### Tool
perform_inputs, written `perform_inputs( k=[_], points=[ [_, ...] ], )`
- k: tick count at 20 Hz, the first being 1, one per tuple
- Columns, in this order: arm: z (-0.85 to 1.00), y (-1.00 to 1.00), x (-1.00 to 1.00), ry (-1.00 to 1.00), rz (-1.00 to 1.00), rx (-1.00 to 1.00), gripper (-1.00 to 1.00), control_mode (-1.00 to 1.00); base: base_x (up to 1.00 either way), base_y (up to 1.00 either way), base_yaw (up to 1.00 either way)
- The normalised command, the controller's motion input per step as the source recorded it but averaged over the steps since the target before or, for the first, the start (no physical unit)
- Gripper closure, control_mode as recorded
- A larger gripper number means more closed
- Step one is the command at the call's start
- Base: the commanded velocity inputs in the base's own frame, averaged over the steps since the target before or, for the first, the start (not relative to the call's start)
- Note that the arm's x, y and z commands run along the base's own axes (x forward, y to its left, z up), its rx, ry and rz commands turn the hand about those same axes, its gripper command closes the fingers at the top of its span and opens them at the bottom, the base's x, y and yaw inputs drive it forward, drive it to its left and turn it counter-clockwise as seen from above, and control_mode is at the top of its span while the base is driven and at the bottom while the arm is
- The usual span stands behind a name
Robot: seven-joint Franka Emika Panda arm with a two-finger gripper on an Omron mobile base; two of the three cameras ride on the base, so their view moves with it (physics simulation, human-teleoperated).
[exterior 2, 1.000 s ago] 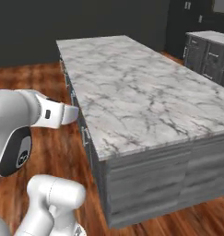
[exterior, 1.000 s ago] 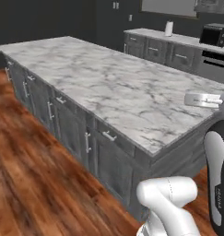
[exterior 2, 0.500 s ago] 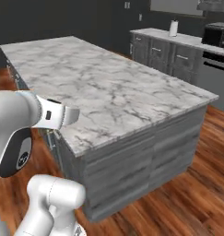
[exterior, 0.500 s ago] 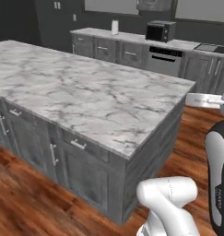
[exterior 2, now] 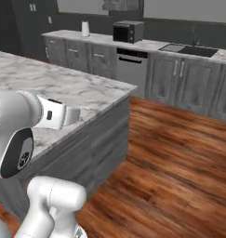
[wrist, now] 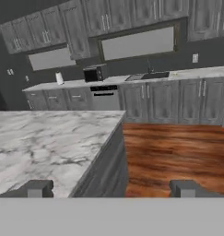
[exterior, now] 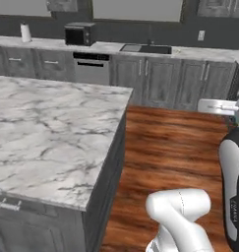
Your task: Grab the spray bottle from the cabinet, then place it next to the cutting board for sanitizing. Then grab the dish brush from the countertop next to the sink and place it next to the cutting board.
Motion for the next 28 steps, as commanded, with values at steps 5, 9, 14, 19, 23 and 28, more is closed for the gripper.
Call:
perform_inputs(
  k=[5,9,14,19,23,28],
  points=[
    [0.00,0.00,0.00,0.00,0.00,0.00,-1.00,1.00,0.72,-0.41,-0.57],
    [0.00,0.00,0.00,0.00,0.00,0.00,-1.00,1.00,1.00,0.25,-0.40],
    [0.00,0.00,0.00,0.00,0.00,0.00,-1.00,1.00,1.00,0.02,-0.31],
    [0.00,0.00,0.00,0.00,0.00,0.00,-1.00,1.00,1.00,-0.07,-0.25],
    [0.00,0.00,0.00,0.00,0.00,0.00,-1.00,1.00,1.00,0.00,-0.06],
    [0.00,0.00,0.00,0.00,0.00,0.00,-1.00,1.00,1.00,0.00,0.01]
  ],
)
